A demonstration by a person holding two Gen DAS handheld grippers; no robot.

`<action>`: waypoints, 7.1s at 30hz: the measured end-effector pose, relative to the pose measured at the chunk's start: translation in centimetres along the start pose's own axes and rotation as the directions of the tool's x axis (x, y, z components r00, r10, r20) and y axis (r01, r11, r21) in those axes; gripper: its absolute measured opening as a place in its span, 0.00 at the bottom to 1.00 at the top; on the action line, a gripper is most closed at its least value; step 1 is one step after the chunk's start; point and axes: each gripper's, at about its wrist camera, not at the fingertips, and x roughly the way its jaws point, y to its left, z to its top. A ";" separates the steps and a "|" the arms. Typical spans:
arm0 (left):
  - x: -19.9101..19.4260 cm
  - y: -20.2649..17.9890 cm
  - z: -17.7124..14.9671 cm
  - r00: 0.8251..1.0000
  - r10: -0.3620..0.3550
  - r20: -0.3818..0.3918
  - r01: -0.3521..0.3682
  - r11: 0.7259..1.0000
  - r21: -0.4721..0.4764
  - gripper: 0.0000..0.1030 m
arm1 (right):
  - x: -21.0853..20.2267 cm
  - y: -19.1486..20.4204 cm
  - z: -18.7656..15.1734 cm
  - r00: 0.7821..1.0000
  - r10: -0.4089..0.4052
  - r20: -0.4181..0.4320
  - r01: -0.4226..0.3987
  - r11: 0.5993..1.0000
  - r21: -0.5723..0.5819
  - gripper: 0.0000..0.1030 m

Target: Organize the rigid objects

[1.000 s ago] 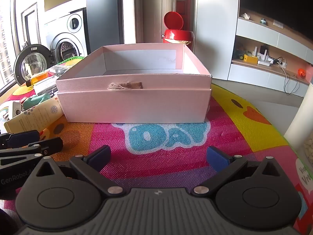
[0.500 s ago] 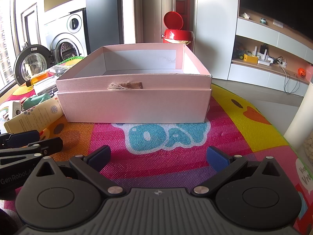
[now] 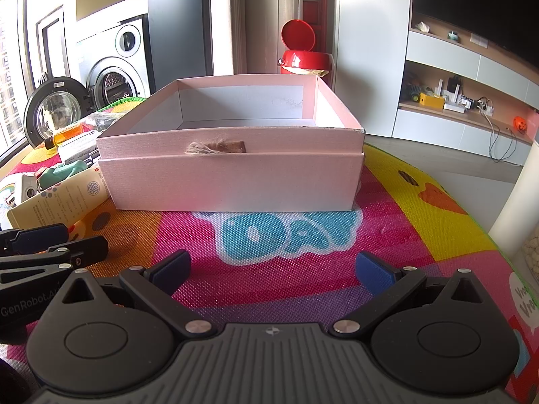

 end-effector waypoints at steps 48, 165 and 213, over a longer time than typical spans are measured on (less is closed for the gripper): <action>0.1 -0.3 0.0 1.000 0.012 0.000 -0.012 1.000 0.016 0.50 | -0.1 0.0 0.0 1.000 0.000 -0.001 0.000 1.000 -0.001 1.00; -9.9 9.1 -2.3 0.992 -0.078 -0.095 0.067 0.991 -0.113 0.31 | -4.4 5.3 1.9 0.942 0.309 -0.128 -0.332 0.912 -0.241 0.54; -7.5 4.0 8.5 0.921 -0.318 0.224 0.300 0.947 0.110 0.36 | -8.9 0.1 9.9 0.940 0.341 0.025 -0.321 0.905 -0.278 0.15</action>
